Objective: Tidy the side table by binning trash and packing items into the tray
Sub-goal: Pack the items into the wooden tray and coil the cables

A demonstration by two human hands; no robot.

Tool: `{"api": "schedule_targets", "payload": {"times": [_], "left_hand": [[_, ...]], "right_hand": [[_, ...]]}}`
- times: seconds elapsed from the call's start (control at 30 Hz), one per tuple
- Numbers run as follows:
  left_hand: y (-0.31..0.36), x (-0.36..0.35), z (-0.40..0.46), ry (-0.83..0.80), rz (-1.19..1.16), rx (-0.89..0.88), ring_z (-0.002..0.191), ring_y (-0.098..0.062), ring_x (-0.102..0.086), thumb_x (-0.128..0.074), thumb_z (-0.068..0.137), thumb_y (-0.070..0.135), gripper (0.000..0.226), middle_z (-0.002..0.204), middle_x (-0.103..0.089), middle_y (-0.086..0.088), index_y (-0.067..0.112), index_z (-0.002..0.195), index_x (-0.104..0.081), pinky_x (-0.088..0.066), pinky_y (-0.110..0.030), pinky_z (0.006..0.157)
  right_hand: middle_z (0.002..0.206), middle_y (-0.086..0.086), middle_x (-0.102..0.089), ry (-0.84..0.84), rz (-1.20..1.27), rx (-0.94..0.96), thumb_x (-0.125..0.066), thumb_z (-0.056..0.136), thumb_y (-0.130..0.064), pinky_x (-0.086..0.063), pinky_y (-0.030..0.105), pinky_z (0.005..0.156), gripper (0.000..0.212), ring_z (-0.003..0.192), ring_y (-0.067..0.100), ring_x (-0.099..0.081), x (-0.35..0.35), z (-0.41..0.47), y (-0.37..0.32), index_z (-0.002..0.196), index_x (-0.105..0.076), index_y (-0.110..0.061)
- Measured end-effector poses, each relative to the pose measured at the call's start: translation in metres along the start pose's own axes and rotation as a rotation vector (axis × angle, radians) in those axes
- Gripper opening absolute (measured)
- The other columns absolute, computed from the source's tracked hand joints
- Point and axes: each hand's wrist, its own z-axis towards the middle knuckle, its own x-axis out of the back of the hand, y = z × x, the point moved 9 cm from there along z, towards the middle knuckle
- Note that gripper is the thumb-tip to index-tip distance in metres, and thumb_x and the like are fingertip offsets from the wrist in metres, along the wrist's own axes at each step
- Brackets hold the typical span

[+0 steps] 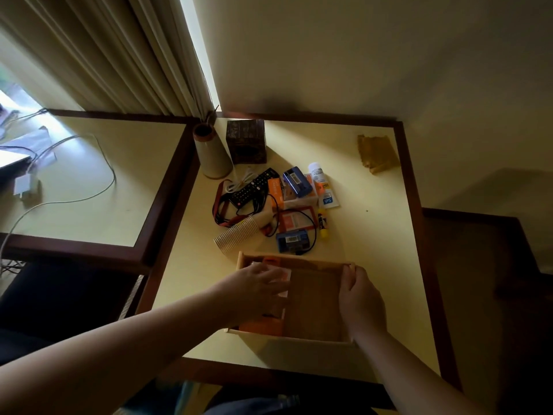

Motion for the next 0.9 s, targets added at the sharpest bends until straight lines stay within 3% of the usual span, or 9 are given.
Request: {"api": "schedule_targets", "payload": {"times": [0.13,0.33,0.47,0.57,0.77,0.9], "left_hand": [[0.008,-0.008,0.017,-0.092,-0.003,0.049,0.152,-0.04,-0.023,-0.064,0.098,0.041,0.07,0.166,-0.024,-0.015,0.028,0.158,-0.029,-0.029,-0.059,0.12],[0.017,-0.007,0.023,-0.175,-0.154,0.116,0.157,-0.041,-0.007,-0.054,0.104,0.034,0.057,0.169,-0.02,-0.015,0.021,0.157,-0.036,-0.012,-0.062,0.125],[-0.001,0.008,0.014,-0.048,-0.458,0.395,0.152,-0.035,-0.025,-0.058,0.1,0.033,0.065,0.164,-0.028,-0.011,0.017,0.158,-0.032,-0.033,-0.054,0.12],[-0.006,-0.003,0.009,-0.062,-0.647,0.498,0.15,-0.033,-0.03,-0.063,0.098,0.034,0.066,0.162,-0.03,-0.008,0.023,0.157,-0.034,-0.046,-0.046,0.111],[-0.014,-0.02,0.006,-0.088,-0.817,0.594,0.138,-0.031,-0.043,-0.065,0.096,0.036,0.052,0.151,-0.038,-0.006,0.035,0.146,-0.05,-0.048,-0.044,0.11],[-0.011,-0.016,0.008,-0.087,-0.77,0.625,0.144,-0.032,-0.035,-0.055,0.101,0.04,0.055,0.16,-0.03,-0.007,0.037,0.153,-0.039,-0.049,-0.044,0.107]], "right_hand": [[0.08,-0.01,-0.058,-0.015,-0.008,-0.003,-0.031,0.11,-0.046,-0.037,0.028,0.054,0.037,0.067,0.006,-0.054,0.0,0.0,0.0,0.111,-0.059,-0.022],[0.079,-0.01,-0.057,-0.019,-0.012,-0.015,-0.032,0.11,-0.045,-0.034,0.027,0.053,0.036,0.067,0.006,-0.053,0.0,0.0,-0.001,0.111,-0.059,-0.022],[0.078,-0.012,-0.053,-0.014,-0.004,-0.01,-0.033,0.109,-0.046,-0.033,0.03,0.054,0.037,0.065,0.009,-0.049,0.0,0.0,-0.001,0.112,-0.059,-0.02],[0.077,-0.015,-0.05,-0.018,-0.003,-0.028,-0.033,0.11,-0.043,-0.031,0.025,0.053,0.035,0.064,0.0,-0.044,0.0,0.0,-0.001,0.112,-0.059,-0.02],[0.079,-0.007,-0.058,-0.05,-0.019,-0.033,-0.03,0.109,-0.048,-0.038,0.029,0.054,0.041,0.066,0.009,-0.056,-0.001,0.002,-0.001,0.111,-0.058,-0.02],[0.088,-0.003,-0.064,-0.206,-0.005,-0.063,-0.035,0.108,-0.051,-0.044,0.03,0.061,0.037,0.073,0.014,-0.06,0.0,0.008,-0.002,0.117,-0.056,-0.022]]}}
